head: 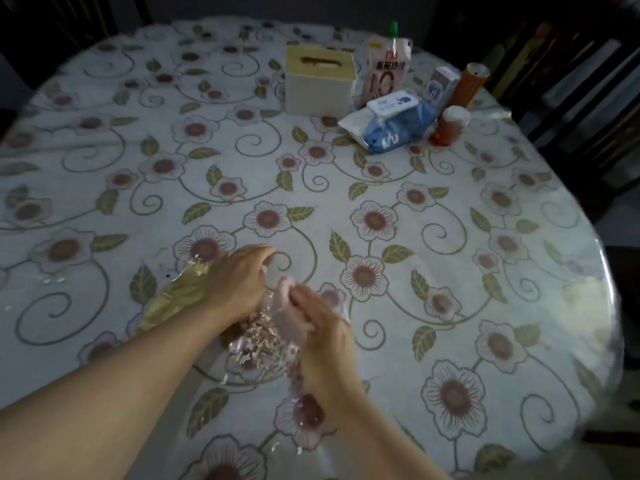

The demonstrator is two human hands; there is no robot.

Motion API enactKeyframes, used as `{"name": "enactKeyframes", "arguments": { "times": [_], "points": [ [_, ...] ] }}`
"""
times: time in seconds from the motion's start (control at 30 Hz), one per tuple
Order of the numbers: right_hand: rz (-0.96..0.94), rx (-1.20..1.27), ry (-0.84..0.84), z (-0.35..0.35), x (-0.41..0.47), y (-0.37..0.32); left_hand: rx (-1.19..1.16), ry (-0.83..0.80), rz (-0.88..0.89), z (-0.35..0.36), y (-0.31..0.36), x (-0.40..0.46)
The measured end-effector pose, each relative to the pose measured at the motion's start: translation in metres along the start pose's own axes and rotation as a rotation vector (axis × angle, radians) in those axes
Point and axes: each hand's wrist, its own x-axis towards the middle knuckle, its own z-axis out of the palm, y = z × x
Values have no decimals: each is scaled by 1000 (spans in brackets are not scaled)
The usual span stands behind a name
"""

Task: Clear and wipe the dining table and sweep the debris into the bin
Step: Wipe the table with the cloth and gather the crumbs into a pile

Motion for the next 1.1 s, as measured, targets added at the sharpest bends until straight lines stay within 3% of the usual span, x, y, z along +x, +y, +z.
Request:
{"name": "enactKeyframes", "arguments": {
  "times": [0.1, 0.2, 0.3, 0.5, 0.67, 0.77, 0.83, 0.93, 1.03, 1.1],
  "points": [
    [118, -15, 210, -42, 60, 14, 74, 84, -63, -13, -23, -1],
    [272, -217, 257, -76, 123, 42, 106, 74, -79, -13, -42, 0],
    [267, -368, 198, -67, 143, 59, 97, 63, -84, -6, -50, 1],
    [-1, -283, 35, 34, 90, 23, 68, 40, -96, -6, -53, 0],
    [-173, -310, -192, 55, 47, 4, 19, -65, -84, -23, -49, 1],
    [-82, -172, -272, 50, 25, -10, 25, -74, -48, -30, -45, -16],
    [39, -65, -150, 33, 8, -12, 33, -39, 3, -28, -41, -33],
    [158, -22, 162, -12, -20, 0, 29, -32, 65, -18, -29, -57],
    [292, -160, 373, -58, -51, 22, 43, -73, 115, -2, -12, -81],
    [402, -212, 411, -73, -66, 38, 77, -119, 158, 9, -2, -92]
  ]
}}
